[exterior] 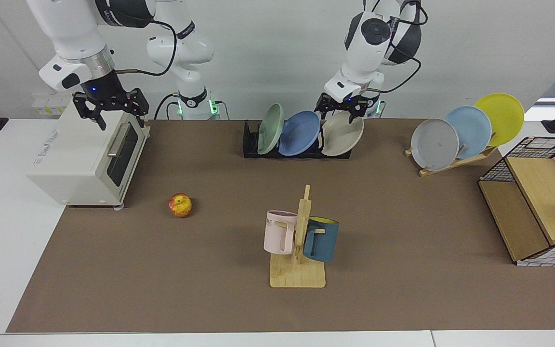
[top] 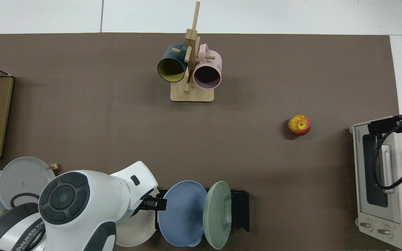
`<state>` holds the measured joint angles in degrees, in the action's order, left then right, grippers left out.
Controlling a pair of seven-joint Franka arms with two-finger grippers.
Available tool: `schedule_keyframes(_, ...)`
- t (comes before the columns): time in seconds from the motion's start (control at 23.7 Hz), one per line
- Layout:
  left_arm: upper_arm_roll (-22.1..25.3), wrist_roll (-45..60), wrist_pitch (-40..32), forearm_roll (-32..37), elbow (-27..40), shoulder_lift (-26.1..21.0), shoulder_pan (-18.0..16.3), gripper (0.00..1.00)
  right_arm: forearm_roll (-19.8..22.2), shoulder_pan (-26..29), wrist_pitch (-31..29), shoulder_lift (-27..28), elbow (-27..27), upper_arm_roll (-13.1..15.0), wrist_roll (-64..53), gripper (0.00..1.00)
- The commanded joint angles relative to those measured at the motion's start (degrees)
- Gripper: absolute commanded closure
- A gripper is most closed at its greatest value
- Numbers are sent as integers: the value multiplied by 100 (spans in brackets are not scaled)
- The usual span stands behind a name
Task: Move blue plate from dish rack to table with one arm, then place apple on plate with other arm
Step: 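Lower the left gripper onto the blue plate rim and close it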
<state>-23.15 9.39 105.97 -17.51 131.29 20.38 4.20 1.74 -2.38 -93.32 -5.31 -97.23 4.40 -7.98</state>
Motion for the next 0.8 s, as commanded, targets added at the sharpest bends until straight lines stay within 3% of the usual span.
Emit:
schedule_keyframes(0.0, -31, -622, 345, -525, 414, 195, -42, 0, 1, 54, -82, -66, -59, -36, 104, 0)
schedule_keyframes(0.38, -462, -807, 1145, -851, 749, -332, -15, 0, 1, 63, -82, -66, -59, -36, 104, 0)
schedule_keyframes(0.76, -726, -746, 1181, -956, 854, -500, -6, 0, 1, 89, -82, -66, -59, -36, 104, 0)
